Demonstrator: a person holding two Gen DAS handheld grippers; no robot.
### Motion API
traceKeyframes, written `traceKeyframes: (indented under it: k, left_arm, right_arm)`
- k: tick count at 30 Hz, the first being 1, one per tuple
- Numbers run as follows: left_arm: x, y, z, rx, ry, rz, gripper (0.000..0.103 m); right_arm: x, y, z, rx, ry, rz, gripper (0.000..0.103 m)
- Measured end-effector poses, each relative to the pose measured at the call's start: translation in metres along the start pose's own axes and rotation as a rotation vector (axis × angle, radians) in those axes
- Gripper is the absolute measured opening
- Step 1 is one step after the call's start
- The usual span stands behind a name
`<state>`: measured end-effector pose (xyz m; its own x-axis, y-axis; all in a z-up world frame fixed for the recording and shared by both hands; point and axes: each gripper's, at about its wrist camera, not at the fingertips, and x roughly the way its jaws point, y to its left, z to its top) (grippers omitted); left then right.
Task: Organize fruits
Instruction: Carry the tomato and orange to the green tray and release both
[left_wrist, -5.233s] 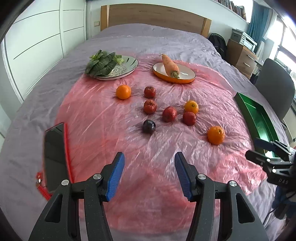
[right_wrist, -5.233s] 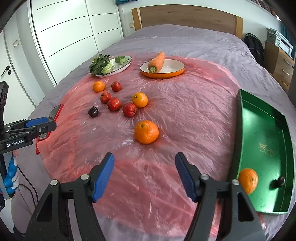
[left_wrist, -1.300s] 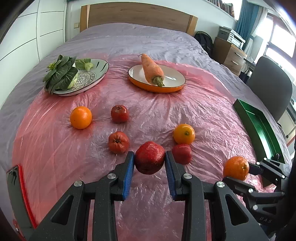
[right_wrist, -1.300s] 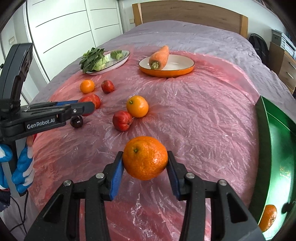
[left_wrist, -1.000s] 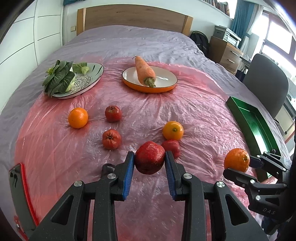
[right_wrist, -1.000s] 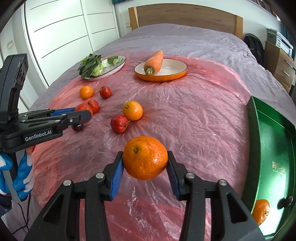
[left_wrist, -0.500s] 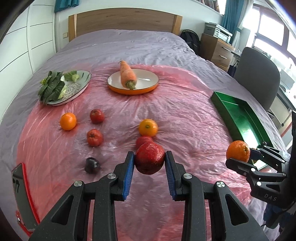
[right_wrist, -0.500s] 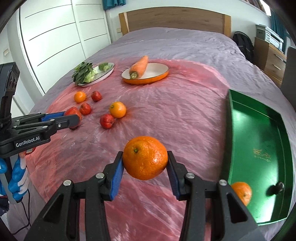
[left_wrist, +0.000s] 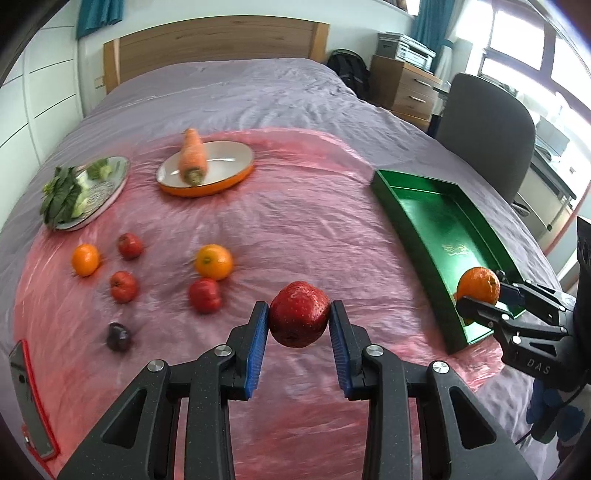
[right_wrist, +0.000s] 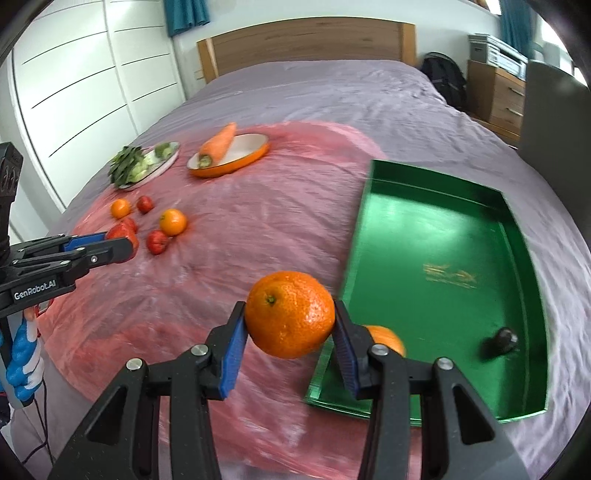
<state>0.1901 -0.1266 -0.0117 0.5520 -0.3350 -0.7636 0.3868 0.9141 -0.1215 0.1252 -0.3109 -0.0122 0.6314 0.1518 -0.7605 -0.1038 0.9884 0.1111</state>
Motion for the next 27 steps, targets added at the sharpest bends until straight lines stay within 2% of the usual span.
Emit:
traceKeyframes:
  k: [16, 27]
  left_arm:
    - [0.029, -0.089, 0.02, 0.104, 0.045, -0.085, 0.029]
    - [0.058, -0.15, 0.041, 0.143, 0.064, -0.154, 0.029]
  right_arm:
    - [-0.018, -0.092, -0.013, 0.091, -0.026, -0.083, 0.069]
    - [-0.006, -0.144, -0.005, 0.129, -0.027, -0.134, 0.069]
